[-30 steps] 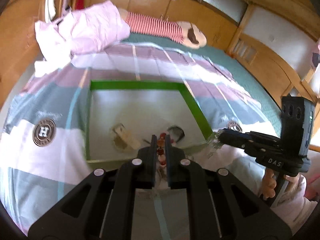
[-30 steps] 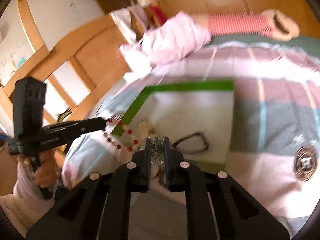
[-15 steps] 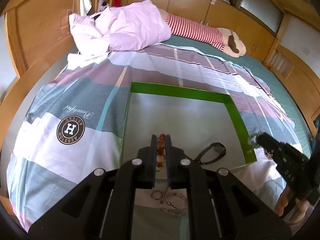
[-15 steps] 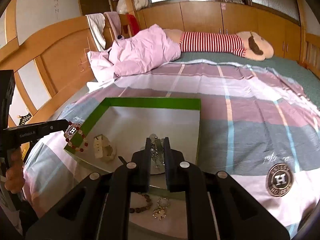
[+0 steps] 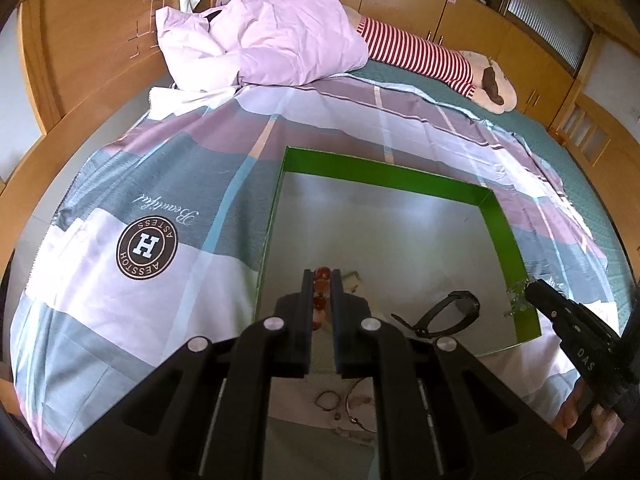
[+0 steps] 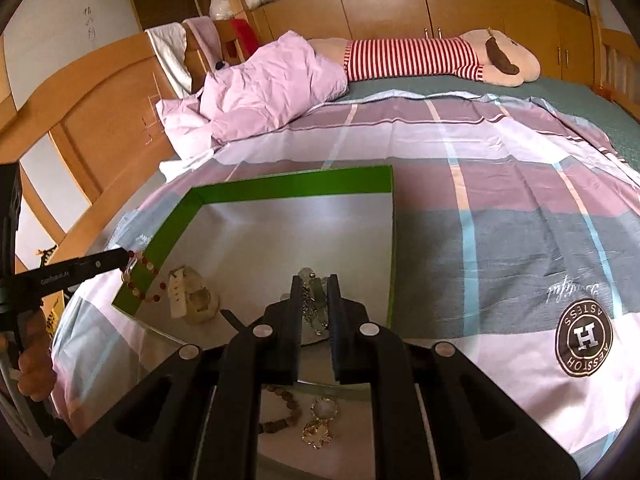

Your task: Organize jewelry

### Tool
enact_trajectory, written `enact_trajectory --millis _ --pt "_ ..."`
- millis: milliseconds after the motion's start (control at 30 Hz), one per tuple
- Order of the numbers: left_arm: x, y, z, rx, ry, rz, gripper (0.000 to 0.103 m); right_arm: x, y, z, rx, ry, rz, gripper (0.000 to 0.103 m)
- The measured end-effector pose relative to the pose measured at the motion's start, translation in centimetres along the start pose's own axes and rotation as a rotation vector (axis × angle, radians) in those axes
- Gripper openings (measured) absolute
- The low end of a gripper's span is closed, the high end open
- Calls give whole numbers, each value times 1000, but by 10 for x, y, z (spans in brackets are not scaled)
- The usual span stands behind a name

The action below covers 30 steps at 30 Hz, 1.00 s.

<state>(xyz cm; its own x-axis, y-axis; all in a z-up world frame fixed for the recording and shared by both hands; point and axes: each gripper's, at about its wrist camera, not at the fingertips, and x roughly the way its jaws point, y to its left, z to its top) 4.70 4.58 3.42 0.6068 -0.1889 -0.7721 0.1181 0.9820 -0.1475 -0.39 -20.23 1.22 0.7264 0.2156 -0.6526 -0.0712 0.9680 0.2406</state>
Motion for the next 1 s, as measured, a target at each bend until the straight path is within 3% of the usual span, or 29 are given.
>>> enact_trajectory --millis 267,300,333,367,400,567,667,800,1000 --pt "12 -6 -3 29 31 13 10 7 5 -4 -21 32 1 13" --pt "12 -6 -3 25 34 11 13 7 6 -4 -24 34 3 24" --pt "10 -6 -3 21 38 4 23 6 6 -3 -22 34 -3 50" --pt "6 -5 -4 17 36 -14 26 4 5 -3 -15 30 -6 58" --pt "4 -5 -4 17 33 -24 26 -3 4 -2 2 11 2 59" --pt "-19 -14 -18 75 52 -128 26 -33 9 -3 19 38 146 59" --pt "-23 -25 -31 133 98 -167 26 -34 21 -15 -24 122 205 55" --pt "-9 -31 -48 183 175 -104 26 -2 44 -37 -122 273 187 52" --pt "30 -23 -68 185 378 20 27 33 66 -63 -229 370 124 52"
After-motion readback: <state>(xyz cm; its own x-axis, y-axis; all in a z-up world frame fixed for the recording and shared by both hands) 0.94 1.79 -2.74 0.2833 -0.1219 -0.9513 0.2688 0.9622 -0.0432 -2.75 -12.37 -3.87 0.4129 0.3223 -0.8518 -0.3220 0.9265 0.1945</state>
